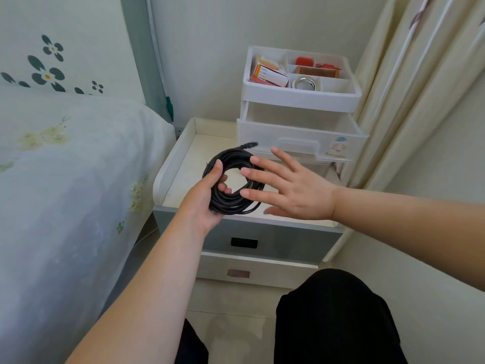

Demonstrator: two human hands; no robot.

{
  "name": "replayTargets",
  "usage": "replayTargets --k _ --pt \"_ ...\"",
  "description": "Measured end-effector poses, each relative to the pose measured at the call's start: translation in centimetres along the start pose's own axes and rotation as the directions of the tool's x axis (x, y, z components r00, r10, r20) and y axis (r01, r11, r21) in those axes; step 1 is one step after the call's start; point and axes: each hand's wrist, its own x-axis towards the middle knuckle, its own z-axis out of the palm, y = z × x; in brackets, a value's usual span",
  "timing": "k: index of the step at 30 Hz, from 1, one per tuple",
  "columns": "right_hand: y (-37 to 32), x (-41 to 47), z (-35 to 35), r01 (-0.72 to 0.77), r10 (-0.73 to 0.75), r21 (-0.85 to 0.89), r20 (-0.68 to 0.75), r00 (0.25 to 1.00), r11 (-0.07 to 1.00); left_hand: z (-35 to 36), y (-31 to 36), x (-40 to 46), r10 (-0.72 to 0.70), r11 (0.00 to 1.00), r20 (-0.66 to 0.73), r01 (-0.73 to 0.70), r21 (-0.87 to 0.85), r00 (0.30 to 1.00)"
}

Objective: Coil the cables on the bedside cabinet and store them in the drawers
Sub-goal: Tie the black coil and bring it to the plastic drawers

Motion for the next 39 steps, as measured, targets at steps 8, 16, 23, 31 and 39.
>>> replayTargets --k 8,16,23,31,39 --pt "1.1 2.0 -2.4 -0.093 0.116 0.083 -0.338 0.934 0.992 0.1 0.6 -0.9 -0.189 0.981 0.323 0.191 0.025 0.927" --pt "7.8 2.3 -6.5 -0.567 0.566 0.112 -0.35 0.746 0.816 0.2 0.0 -1.1 0.246 0.76 0.187 -0.309 0.571 0.951" --pt "12.0 0.9 -3.3 -0.716 0.695 -0.021 0.261 0.67 0.697 -0.5 -1.2 -0.4 0.62 0.3 0.19 -0.454 0.839 0.761" --pt "11.5 1.0 -1.6 -0.868 0.79 0.069 0.384 0.479 0.492 -1.0 -1.4 0.2 0.618 0.161 0.204 -0.376 0.913 0.759" --pt "8.4 0.7 -0.7 -0.689 0.663 -0.215 0.567 0.489 0.692 -0.4 -1.6 -0.1 0.655 0.26 0.149 -0.406 0.876 0.741"
